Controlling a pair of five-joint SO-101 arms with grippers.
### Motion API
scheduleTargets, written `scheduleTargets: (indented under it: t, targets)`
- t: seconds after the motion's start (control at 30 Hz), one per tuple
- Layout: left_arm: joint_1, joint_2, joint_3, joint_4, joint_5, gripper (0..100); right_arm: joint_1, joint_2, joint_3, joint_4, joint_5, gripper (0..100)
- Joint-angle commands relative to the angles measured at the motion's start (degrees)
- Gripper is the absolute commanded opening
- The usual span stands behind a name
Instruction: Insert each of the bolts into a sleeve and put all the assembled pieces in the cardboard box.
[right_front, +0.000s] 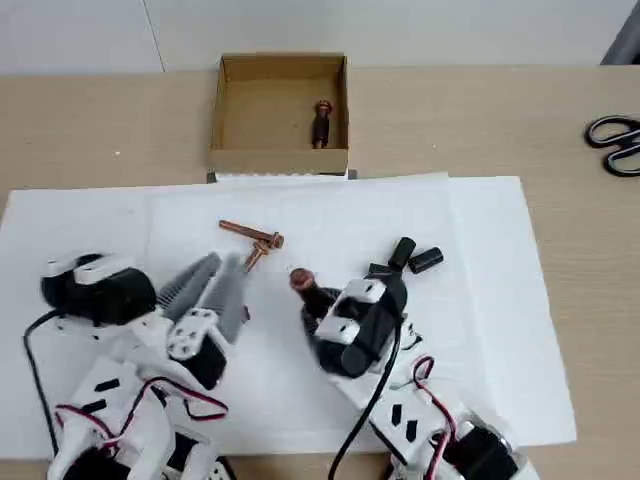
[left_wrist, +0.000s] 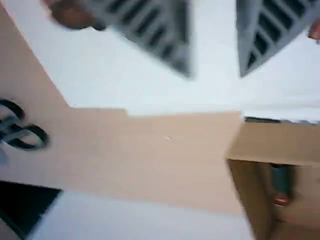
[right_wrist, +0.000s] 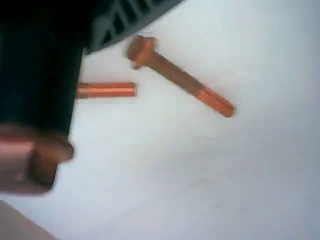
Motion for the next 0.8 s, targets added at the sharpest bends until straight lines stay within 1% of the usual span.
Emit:
scheduleTargets:
  t: [0.0,0.1,0.27,0.43,0.63,0.7,0.77]
  targets:
    - [-5.45,0.00,4.00,1.32,-0.53,1,7.25,-0.66,-0.53,-1.45,-3.08,0.3]
    - [-8.53,0.00,11.30,0.79,-4.57,1,10.33,-0.66,-0.09,-1.36,-5.01,0.3]
    - [-9.23,0.00,19.91,-2.99,-8.97,1,15.34,-0.66,2.99,-1.80,-4.13,0.3]
    - [-9.32,0.00,24.40,-5.19,-10.20,1,19.38,-0.66,5.36,-2.51,-4.22,0.3]
    - [-9.32,0.00,27.91,-4.92,-10.29,1,20.88,1.10,4.40,-13.14,-3.96,0.1]
    - [-9.32,0.00,29.76,-4.92,-11.25,1,20.70,4.97,2.02,-18.07,-4.04,0.1]
    - [-9.32,0.00,32.04,-5.45,-13.54,1,20.79,11.91,-1.58,-22.37,-3.96,0.1]
